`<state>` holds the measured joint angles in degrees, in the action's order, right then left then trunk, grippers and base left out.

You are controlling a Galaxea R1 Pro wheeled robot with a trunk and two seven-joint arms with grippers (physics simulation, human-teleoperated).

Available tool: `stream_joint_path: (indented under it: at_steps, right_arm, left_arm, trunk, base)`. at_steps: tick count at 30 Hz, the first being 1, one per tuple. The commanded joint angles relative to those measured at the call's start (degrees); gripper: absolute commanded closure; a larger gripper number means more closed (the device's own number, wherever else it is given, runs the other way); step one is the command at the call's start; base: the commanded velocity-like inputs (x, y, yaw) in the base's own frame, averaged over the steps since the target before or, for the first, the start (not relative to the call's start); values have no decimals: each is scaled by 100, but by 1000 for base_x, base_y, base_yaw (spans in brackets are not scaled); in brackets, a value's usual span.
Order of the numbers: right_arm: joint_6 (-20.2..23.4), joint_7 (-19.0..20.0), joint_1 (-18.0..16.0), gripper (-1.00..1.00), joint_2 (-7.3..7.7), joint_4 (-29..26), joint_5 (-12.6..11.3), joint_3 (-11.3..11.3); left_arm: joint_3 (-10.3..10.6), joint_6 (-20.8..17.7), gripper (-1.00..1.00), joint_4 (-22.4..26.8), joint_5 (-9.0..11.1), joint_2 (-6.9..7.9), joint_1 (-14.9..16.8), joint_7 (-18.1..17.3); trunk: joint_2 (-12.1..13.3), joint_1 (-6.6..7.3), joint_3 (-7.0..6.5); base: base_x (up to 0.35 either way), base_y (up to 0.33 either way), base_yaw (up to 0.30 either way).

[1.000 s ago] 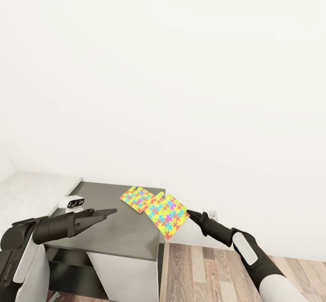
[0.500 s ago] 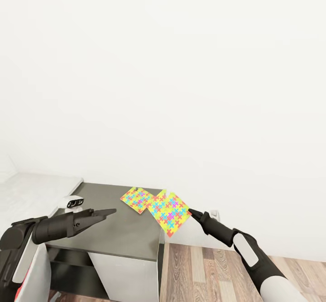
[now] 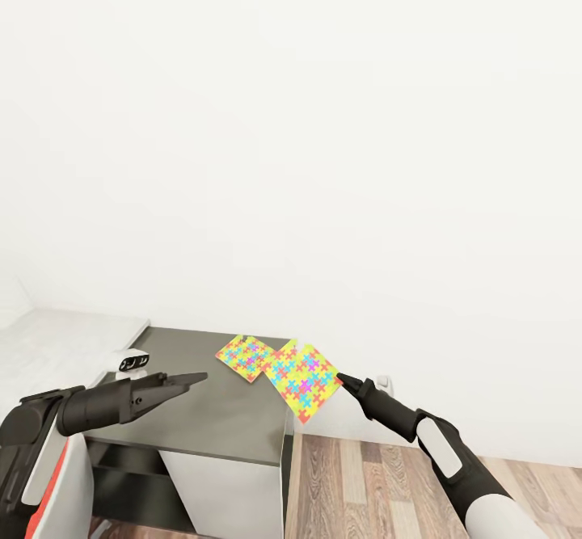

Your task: Put all the toys in the child's room - the three board games (two on the bed and one on the table), the two jigsaw puzzles on the table, and the tennis ball on the table - inside the toy box on the table in the child's room.

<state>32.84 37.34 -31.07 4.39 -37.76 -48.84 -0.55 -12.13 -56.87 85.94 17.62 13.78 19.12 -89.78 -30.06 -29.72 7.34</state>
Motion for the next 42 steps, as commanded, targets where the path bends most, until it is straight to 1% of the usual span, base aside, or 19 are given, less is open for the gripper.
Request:
stream_joint_path:
  at_steps: [1, 12, 18, 22, 29, 36, 42]
  right_arm:
    - [38, 1, -4, 100, 0, -1, -30, -6]
    - [29, 1, -1, 100, -2, -12, -30, -2]
    - [-104, 10, 37, 100, 0, -12, -35, -6]
    - [-134, 75, 40, 100, 0, -12, -34, 1]
    - [-149, 303, 47, 100, 20, -12, -30, -6]
    - [-149, 330, 48, 100, 33, -12, -30, -5]
    - [-148, 335, 48, 100, 41, -12, -30, -6]
  left_arm:
    - [0, -61, -100, 0, -4, 2, 4, -22]
    - [0, -61, -100, -4, -4, 2, 4, -22]
    - [0, -61, -100, -6, -4, 2, 4, -22]
    - [0, -61, -100, -5, -4, 2, 4, -22]
    - [0, -56, -100, -5, -4, 2, 4, -22]
    - [0, -53, -100, -6, -4, 2, 4, -22]
    - [0, -49, -100, -5, -4, 2, 4, -22]
  trunk:
    - [32, 20, -8]
    - [473, 262, -205]
    - [714, 393, -337]
    - [714, 394, -369]
    - [714, 394, -428]
    - [714, 394, -486]
    - [714, 394, -499]
  base:
    - [0, 0, 0]
    - [0, 0, 0]
    - [0, 0, 69]
    - [0, 0, 121]
    - [0, 0, 127]
    - [0, 0, 129]
    - [0, 0, 39]
